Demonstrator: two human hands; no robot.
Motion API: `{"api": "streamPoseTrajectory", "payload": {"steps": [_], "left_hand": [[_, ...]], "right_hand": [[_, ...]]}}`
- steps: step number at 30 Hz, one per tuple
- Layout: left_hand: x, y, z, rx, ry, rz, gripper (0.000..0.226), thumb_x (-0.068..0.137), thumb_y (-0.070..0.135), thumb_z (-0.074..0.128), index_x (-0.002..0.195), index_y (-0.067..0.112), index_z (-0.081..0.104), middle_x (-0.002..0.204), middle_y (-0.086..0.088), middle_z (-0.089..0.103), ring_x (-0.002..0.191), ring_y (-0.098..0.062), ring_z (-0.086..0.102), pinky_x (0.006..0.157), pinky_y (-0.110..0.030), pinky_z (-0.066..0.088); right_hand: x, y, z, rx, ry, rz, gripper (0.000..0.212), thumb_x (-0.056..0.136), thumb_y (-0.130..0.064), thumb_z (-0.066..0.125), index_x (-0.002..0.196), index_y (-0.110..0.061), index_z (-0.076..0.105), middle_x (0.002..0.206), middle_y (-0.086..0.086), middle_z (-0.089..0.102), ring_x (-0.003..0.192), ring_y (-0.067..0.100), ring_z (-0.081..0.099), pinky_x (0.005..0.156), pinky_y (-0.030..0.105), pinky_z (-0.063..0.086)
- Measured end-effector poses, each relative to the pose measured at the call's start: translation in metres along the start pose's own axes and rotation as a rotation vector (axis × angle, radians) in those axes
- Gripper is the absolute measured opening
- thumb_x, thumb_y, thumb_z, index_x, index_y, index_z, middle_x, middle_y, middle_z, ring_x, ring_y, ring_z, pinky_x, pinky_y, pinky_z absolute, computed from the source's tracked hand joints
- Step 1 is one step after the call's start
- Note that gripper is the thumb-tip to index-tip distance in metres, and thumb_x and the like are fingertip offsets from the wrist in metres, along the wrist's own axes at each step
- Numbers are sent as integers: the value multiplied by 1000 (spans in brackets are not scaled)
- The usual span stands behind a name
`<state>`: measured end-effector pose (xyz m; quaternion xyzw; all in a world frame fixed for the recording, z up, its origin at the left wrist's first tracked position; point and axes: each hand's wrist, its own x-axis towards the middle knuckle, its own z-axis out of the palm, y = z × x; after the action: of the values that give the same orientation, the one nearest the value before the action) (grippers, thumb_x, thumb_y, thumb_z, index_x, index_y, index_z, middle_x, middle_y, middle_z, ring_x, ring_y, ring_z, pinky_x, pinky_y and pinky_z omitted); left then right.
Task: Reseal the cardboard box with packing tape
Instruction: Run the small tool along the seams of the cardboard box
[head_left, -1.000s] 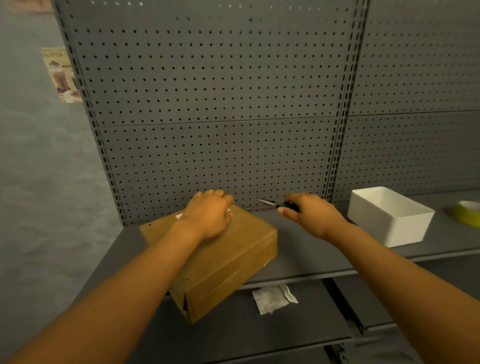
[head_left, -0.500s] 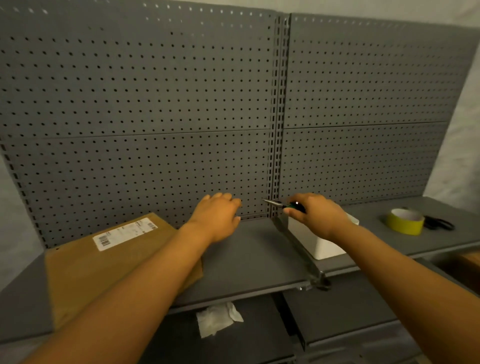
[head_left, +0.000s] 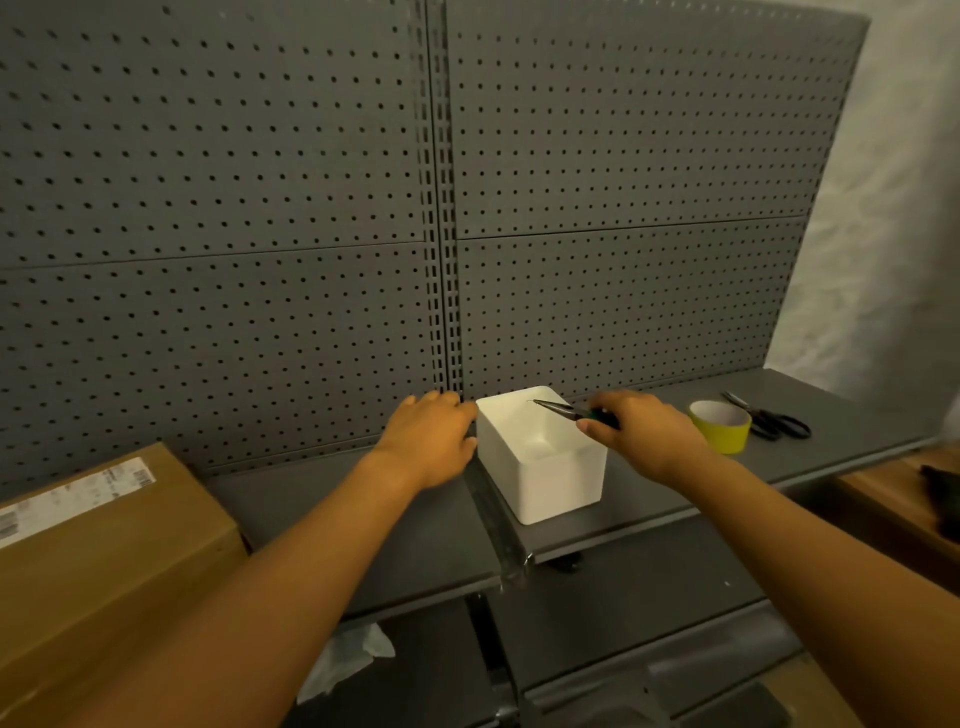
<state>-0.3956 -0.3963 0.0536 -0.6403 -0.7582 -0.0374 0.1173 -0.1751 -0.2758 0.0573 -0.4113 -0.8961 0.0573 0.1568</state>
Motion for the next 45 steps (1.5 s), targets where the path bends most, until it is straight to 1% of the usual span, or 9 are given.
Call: {"api": "streamPoseTrajectory", "payload": {"steps": [9,23,27,31,34,36,39,42,45], "left_hand": [[12,2,2,-4,-9,27,39,96,34,43,133,22,47,122,-3,53,116,-23,45,99,-38,35],[-14,-16,-3,10,-28,-31,39,97,36,43,132,19,47,128,-4,51,122,-24,44,103,-39,34],[-36,-31,-11,8,-9,-100,38,97,37,43,130,19,48,126,-4,52,119,-23,45,102,-39,34],[-63,-51,-22,15,-5,-179,40,98,38,43,132,19,47,127,-5,51,121,-25,44,104,-40,34],[-87,-71,-30,31,11,-215,40,98,38,43,132,19,47,127,-4,51,121,-24,44,104,-40,34],[-103,-86,-35,41,22,-240,40,98,39,43,133,20,47,128,-4,51,122,-24,44,104,-40,34],[-127,-112,-43,63,40,-268,40,98,39,43,133,20,46,127,-4,51,120,-24,45,101,-39,34],[-153,-140,-49,73,47,-286,39,98,38,43,132,20,47,128,-4,51,120,-23,45,101,-39,35],[-182,-172,-52,80,21,-304,40,98,38,42,134,21,47,131,-3,51,122,-23,44,102,-39,33]], "right_hand": [[5,7,4,22,10,47,32,92,-50,49,110,-25,58,107,2,60,88,20,56,74,35,51],[11,-24,12,130,-7,32,36,88,-51,57,109,-22,60,98,3,64,79,19,59,67,32,51],[12,-49,15,196,-22,-32,34,85,-40,65,112,-21,59,93,2,60,73,17,58,65,30,52],[12,-83,21,253,-31,-119,30,85,-36,64,109,-18,62,86,3,60,63,11,52,55,24,40],[8,-112,26,238,-39,-164,29,85,-37,64,106,-17,62,88,4,62,70,16,55,61,27,43],[5,-132,28,237,-58,-191,28,85,-38,63,104,-18,62,94,6,65,79,20,58,68,31,50],[2,-165,30,227,-64,-228,29,84,-40,63,102,-18,64,96,6,66,82,22,60,76,39,55],[-2,-200,34,204,-70,-230,27,84,-43,61,98,-19,62,92,6,64,80,21,60,75,41,55],[-10,-240,45,220,-88,-228,23,86,-42,61,95,-20,58,90,6,61,78,22,58,68,36,53]]}}
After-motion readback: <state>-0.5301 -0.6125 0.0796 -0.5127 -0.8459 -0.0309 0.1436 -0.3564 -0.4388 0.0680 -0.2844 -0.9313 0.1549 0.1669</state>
